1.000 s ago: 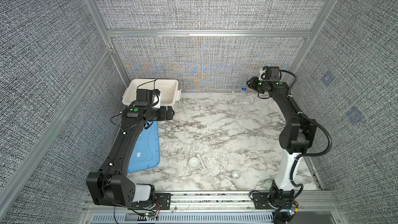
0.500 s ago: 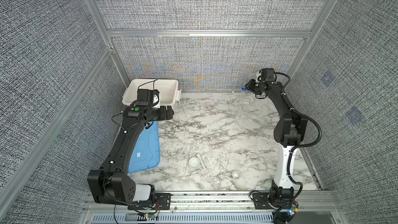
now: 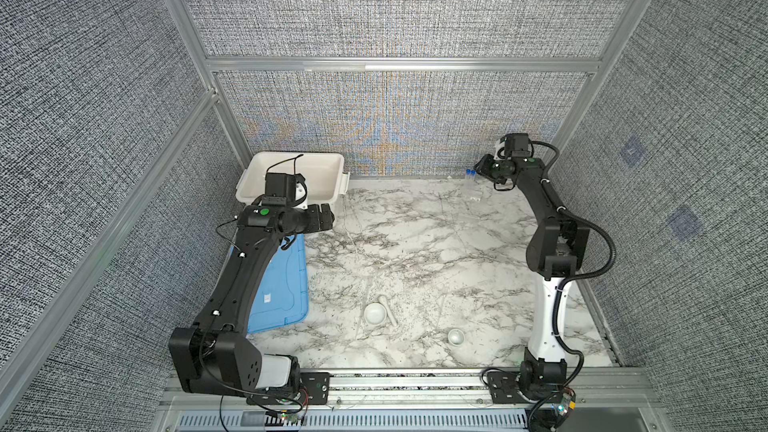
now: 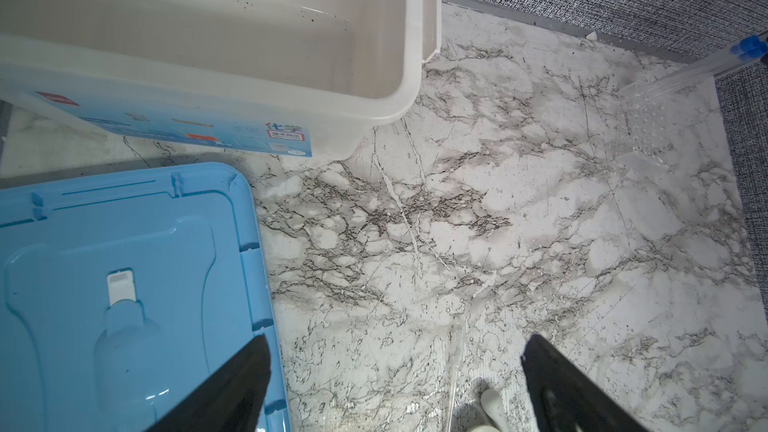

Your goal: Organize the chemistry lab equipment

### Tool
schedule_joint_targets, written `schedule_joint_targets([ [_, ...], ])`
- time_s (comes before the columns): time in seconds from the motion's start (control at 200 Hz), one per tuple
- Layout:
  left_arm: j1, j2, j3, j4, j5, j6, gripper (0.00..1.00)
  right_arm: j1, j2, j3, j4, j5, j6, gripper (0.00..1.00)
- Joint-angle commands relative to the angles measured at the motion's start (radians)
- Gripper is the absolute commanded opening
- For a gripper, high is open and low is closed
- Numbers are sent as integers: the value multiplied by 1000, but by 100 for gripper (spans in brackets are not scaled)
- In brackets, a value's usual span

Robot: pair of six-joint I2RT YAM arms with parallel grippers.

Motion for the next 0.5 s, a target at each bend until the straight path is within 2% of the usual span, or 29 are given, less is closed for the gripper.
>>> schedule_joint_targets([
  [0.0, 0, -6, -2, 19, -10, -16, 95, -1, 0, 4, 8, -27, -10, 45],
  [0.495, 1, -4, -21, 27, -5, -37, 95, -4, -31, -65, 33, -39, -45, 45],
])
